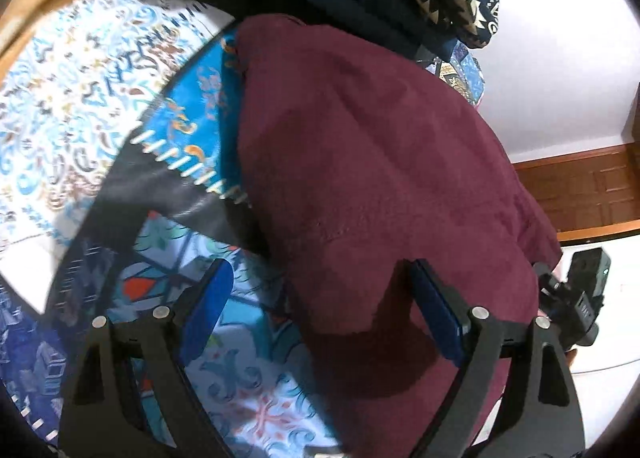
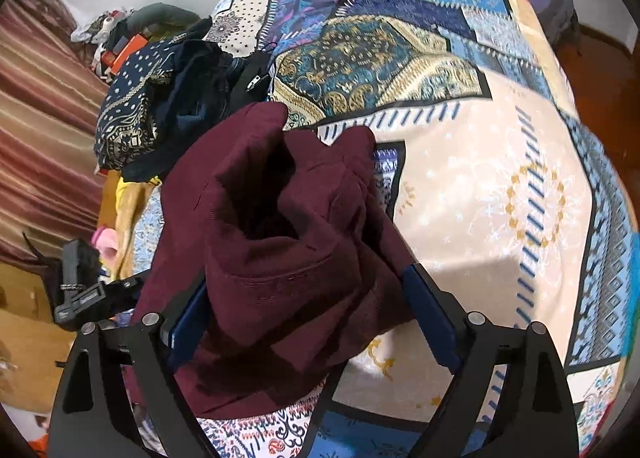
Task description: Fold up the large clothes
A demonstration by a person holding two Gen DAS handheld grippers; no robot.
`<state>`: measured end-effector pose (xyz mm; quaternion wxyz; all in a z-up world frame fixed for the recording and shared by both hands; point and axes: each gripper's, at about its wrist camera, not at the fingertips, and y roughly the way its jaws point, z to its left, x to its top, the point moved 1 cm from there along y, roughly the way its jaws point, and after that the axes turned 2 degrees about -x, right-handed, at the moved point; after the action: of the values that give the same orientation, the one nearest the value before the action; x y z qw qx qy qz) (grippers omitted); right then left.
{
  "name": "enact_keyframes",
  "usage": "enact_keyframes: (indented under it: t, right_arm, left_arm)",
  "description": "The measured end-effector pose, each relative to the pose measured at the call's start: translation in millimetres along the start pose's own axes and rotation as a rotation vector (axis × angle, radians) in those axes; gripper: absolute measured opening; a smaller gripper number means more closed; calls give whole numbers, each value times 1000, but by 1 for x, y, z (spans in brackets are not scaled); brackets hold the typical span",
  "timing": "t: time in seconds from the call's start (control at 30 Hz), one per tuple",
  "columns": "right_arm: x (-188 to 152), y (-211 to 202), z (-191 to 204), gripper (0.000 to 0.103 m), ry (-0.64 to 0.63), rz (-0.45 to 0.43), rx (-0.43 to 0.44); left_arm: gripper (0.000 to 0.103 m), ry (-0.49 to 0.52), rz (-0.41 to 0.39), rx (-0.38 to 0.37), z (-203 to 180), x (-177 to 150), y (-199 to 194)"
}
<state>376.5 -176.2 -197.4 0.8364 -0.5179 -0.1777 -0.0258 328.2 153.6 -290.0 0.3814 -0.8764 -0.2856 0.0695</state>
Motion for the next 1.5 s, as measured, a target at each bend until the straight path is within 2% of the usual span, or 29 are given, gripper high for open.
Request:
enact_keyframes:
  t: [0.13,0.27,0.37,0.47,0.6,0.63,0.73,0.8,0.83,0.93,1.0,1.07,1.13,1.33,1.37,1.5]
  right_arm:
    - [-1,0,-6,89,24,14,24]
    - [3,7,-10,103,9,25,13]
    - [12,22,-23,103,59,82,75]
    - [18,39,-38,103,157,149,175]
    - [20,43,-36,102,183,133,199]
    - [20,43,-34,101,181,129,201]
    - [18,43,-28,88,185,113,218]
    - [16,37,-27,73,180,97,221]
    - [15,32,-26,70,173,85,213]
    - [11,21,-18,49,133,50,190]
    - [9,12,-11,39,124,40,194]
    - [6,5,-5,33,124,35,199]
    - [3,-1,2,30,121,32,206]
    - [-11,-34,20,28,112,-23,234]
    - [-11,-41,24,28,105,-38,236]
    - [-5,-77,54,28,57,-137,234]
  left_arm:
    - [90,-45,41,-57,2,4,20]
    - [91,-66,57,-100,0,9,35]
    - [91,-50,47,-92,-8,15,42]
    - [91,-21,35,-74,-19,17,49]
    - [88,-15,21,-64,-29,18,55]
    - [84,-18,19,-65,-30,20,56]
    - [70,-19,11,-76,-32,22,51]
    - [63,-3,-2,-71,-42,21,43]
    - [58,11,-12,-65,-47,20,39]
    - [47,80,-44,-34,-67,16,27]
    - [39,123,-69,-24,-85,12,15]
    - [29,157,-88,-27,-99,9,6]
    - [26,196,-107,-28,-116,5,-8]
    - [24,307,-176,-25,-160,-5,-59]
    - [24,322,-189,-29,-157,-4,-77]
    - [24,387,-262,-44,-184,-9,-125]
